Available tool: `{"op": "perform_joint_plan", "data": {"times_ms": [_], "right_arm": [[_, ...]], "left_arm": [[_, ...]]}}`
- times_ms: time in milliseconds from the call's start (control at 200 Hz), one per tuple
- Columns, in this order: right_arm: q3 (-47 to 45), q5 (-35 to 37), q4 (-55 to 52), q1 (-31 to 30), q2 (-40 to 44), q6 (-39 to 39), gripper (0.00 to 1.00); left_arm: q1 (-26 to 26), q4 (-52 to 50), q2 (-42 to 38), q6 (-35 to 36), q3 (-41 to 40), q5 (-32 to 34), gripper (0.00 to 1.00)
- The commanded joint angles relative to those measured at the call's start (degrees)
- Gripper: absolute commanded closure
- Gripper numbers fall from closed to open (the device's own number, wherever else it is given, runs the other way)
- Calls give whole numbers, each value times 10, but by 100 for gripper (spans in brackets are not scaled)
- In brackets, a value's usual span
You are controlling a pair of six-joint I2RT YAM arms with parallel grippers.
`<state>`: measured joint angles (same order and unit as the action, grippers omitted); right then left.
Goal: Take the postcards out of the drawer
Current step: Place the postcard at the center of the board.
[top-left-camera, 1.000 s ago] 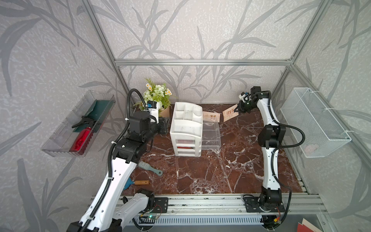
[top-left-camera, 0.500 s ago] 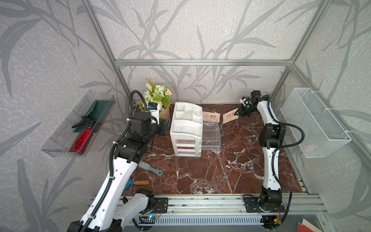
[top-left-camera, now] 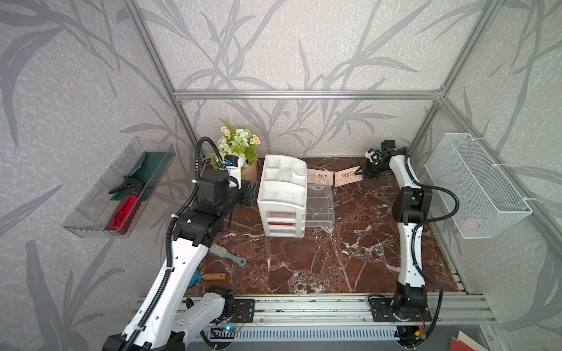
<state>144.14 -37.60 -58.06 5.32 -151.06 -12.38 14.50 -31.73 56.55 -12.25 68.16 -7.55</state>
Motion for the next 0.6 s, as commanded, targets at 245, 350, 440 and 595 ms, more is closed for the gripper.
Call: {"op": "perform_joint_plan", "data": {"times_ms": [245, 350, 440, 595], "right_arm": [[13, 1, 11, 8, -18, -19, 71], [14, 5, 13, 10, -19, -22, 70], [13, 10, 13, 13, -18, -22, 68], [8, 20, 11, 18, -13, -21, 65]], "left_arm": [[-4, -8, -7, -4, -5, -1, 63], [-4, -9, -8, -4, -5, 0, 63], [-5, -9, -8, -5, -6, -1, 62], [-5, -9, -8, -4, -7, -1, 63]]}}
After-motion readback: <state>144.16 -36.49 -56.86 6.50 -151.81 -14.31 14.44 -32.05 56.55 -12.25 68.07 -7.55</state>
